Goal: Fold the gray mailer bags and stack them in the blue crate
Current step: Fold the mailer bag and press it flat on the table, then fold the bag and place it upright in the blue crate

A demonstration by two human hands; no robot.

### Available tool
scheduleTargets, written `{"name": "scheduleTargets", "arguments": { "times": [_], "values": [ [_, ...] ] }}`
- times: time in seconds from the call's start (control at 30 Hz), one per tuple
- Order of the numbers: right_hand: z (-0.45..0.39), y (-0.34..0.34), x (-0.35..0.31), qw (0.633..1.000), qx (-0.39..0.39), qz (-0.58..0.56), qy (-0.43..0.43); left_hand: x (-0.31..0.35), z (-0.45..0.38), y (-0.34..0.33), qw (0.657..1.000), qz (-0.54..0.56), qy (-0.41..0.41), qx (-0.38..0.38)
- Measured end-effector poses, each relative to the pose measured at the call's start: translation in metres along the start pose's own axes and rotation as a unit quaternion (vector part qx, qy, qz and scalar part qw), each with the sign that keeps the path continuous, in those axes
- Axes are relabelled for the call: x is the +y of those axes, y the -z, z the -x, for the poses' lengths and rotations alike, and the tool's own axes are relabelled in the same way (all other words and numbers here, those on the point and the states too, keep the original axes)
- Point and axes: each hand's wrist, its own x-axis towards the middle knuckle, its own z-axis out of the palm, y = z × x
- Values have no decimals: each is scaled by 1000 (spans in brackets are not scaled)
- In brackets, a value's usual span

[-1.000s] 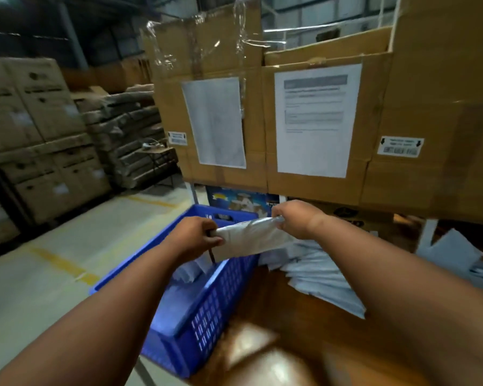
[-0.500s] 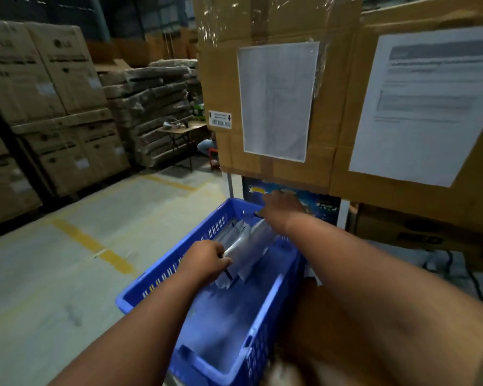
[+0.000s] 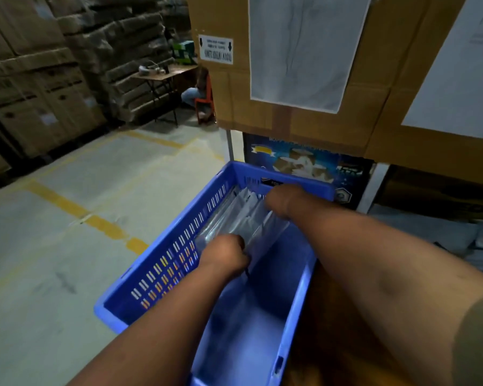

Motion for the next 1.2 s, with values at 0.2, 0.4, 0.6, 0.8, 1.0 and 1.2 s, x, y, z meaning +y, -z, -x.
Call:
{"name": "scheduleTargets", "arguments": {
  "times": [0.2,0.4,0.6,0.8,1.0,1.2],
  "values": [
    [-14,-3,-9,998,-13,-51,18,-11,-10,-4,999,-32,9,39],
    [-16,0,-12,996,-42,-82,12,-17,-13,-1,999,-34,19,34],
    [-5,3,-8,996,-1,-81,29,-8,-7,12,993,-90,12,80],
    [37,25,16,993,47,-97,46,33,0,49,990,-56,-34,125],
    [123,25,72,978,82,-189,15,117,17,63,975,-75,-188,91],
    [235,-6,148,968,105,-221,-50,216,48,53,941,-113,-309,81]
  ]
}}
